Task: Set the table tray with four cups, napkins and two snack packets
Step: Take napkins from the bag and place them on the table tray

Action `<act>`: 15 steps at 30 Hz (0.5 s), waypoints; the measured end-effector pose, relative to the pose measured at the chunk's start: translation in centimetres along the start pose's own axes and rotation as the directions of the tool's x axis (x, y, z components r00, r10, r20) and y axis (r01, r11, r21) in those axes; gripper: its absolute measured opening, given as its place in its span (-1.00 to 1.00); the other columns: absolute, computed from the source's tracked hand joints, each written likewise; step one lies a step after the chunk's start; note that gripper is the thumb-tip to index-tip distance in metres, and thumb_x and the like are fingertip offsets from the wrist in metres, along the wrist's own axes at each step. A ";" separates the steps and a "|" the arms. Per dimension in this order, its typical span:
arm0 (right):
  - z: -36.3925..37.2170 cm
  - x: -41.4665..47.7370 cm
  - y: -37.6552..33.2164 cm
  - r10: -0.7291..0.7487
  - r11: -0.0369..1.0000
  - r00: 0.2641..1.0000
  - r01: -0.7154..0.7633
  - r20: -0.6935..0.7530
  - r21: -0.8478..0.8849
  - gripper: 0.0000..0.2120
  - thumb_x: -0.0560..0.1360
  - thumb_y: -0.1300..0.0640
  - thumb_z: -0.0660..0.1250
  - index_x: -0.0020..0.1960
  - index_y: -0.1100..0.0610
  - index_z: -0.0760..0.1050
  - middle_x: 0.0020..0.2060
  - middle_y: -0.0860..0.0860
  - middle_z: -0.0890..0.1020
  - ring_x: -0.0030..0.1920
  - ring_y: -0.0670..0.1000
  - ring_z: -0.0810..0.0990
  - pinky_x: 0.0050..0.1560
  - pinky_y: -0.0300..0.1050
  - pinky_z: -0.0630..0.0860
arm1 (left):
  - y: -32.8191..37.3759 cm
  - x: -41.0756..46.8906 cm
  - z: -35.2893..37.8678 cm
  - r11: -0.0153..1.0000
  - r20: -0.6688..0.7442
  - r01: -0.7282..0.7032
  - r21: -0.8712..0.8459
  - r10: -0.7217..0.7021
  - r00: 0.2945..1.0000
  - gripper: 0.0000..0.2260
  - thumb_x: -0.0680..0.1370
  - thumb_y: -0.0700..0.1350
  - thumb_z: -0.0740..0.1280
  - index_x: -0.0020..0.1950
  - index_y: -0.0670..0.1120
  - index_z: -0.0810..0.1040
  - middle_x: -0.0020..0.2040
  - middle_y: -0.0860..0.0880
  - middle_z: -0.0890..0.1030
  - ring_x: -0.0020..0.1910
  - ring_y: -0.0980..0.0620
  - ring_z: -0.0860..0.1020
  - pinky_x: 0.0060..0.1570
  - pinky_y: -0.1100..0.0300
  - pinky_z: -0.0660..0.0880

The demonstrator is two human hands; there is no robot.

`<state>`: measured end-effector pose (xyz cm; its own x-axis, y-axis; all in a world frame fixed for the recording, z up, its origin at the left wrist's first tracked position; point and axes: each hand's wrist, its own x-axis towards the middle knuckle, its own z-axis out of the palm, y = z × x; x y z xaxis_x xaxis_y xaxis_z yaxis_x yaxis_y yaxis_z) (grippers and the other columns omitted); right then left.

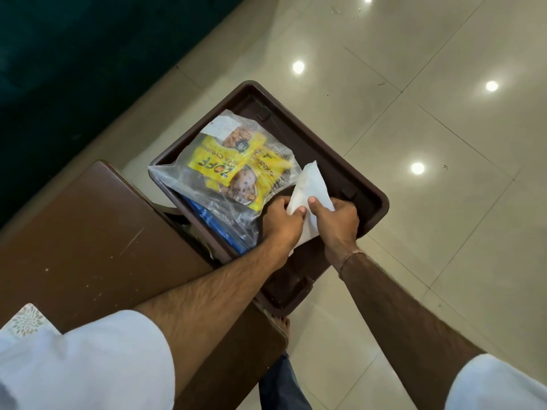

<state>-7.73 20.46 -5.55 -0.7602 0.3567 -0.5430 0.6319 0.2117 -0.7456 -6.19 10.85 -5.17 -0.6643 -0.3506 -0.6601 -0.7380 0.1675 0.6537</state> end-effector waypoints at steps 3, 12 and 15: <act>0.0 0.1 0.2 0.029 0.997 0.999 -0.031 0.034 0.066 -0.72 0.47 0.05 0.50 0.11 0.17 0.67 0.03 0.10 0.71 0.07 0.13 0.66 0.03 0.01 0.65 | -0.3 0.2 -0.4 0.999 0.074 -0.007 -0.052 0.010 0.997 -0.78 0.57 -0.02 0.35 0.18 -0.05 0.57 0.04 0.00 0.66 -0.02 0.01 0.62 -0.04 0.09 0.59; -1.4 0.5 -0.9 0.103 0.994 0.981 -0.108 0.165 0.024 -0.40 0.37 -0.01 0.59 0.22 0.06 0.31 0.06 -0.01 0.57 0.03 0.02 0.61 -0.03 -0.03 0.63 | 0.0 0.1 -1.1 0.964 0.207 0.083 -0.253 -0.030 0.978 -0.80 0.60 -0.16 0.34 0.21 -0.02 0.58 0.07 -0.02 0.69 0.03 -0.04 0.65 0.05 -0.05 0.62; -2.4 0.7 -1.1 0.106 0.990 0.962 -0.125 0.251 0.060 -0.38 0.35 0.05 0.61 0.26 0.06 0.35 0.04 -0.06 0.59 -0.01 -0.04 0.61 -0.18 -0.21 0.54 | -0.5 -0.1 -1.3 0.948 0.255 0.097 -0.303 -0.018 0.967 -0.79 0.57 -0.19 0.38 0.18 0.01 0.60 0.08 -0.01 0.70 0.05 -0.06 0.66 0.07 -0.06 0.63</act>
<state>-8.59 22.68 -4.21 -0.7021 0.1377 -0.6987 0.7119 0.1105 -0.6936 -5.57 9.59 -4.90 -0.6594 -0.1068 -0.7441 -0.7282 -0.1551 0.6676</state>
